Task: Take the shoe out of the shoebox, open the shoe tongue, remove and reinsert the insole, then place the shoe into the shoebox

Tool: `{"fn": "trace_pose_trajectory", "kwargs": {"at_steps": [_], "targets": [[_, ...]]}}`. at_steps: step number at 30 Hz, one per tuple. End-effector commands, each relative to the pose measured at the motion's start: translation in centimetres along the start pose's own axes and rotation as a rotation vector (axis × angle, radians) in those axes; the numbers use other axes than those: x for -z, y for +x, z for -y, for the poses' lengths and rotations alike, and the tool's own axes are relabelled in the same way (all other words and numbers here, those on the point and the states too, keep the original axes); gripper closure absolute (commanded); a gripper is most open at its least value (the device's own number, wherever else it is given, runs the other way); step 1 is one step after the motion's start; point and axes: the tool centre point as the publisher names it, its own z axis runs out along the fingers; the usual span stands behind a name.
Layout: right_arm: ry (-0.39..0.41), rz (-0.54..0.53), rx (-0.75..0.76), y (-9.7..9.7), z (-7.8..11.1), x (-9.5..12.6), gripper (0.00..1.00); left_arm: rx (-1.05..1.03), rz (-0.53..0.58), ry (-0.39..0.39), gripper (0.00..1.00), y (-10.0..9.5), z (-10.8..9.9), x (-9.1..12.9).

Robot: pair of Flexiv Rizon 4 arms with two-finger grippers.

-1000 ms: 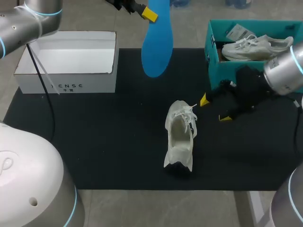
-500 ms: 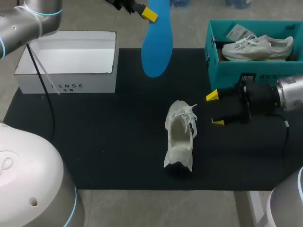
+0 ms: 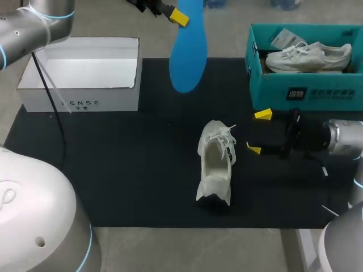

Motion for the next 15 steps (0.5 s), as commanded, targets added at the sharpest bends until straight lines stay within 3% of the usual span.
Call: {"fn": "trace_pose_trajectory", "kwargs": {"at_steps": [1,9,15], "targets": [[-0.001,0.005,0.003,0.2,-0.1,-0.3,0.0,0.0,0.002,0.001,1.0,0.1,-0.1,0.0],[0.001,0.017,0.005,0.8,-0.3,-0.7,0.0,0.0,0.002,0.001,1.0,0.1,-0.1,0.0],[0.019,0.028,-0.02,2.6,-0.5,-2.1,0.0,0.0,0.002,0.001,1.0,0.1,-0.1,0.0]]}}
